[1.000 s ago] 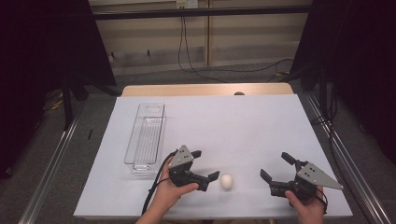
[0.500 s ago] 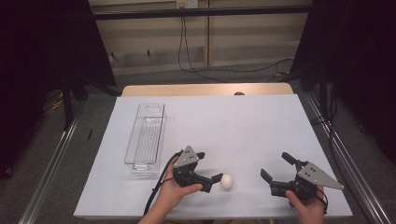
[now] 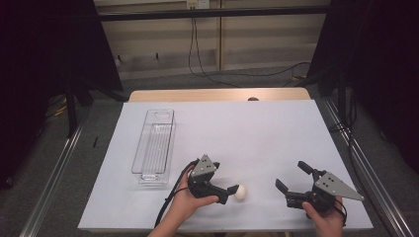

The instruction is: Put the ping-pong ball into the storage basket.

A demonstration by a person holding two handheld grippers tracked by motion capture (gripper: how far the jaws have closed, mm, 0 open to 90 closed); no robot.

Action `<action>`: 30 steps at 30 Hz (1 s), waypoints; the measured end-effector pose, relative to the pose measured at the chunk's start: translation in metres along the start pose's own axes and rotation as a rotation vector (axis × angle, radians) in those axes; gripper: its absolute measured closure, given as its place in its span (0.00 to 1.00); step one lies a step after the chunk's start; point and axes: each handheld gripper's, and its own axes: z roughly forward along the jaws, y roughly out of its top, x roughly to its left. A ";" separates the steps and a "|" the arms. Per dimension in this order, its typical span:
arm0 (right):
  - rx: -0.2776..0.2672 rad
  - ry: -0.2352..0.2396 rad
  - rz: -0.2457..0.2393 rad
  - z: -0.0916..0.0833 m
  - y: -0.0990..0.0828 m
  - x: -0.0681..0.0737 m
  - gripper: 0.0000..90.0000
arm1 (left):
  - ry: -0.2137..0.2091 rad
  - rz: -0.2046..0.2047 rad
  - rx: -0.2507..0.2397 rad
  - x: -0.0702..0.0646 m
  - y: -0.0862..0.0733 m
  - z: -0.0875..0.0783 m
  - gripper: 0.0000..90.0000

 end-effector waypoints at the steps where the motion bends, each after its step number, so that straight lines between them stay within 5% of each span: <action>1: -0.002 -0.004 0.002 0.000 0.000 0.000 0.02 | 0.003 0.002 0.002 -0.001 0.000 0.001 0.02; 11: -0.008 -0.007 0.010 -0.001 0.000 0.000 0.02 | 0.011 -0.020 0.032 -0.003 0.000 0.007 0.03; 30: -0.007 -0.005 0.009 -0.001 0.000 -0.001 0.02 | -0.032 0.022 0.086 -0.011 0.005 0.018 0.05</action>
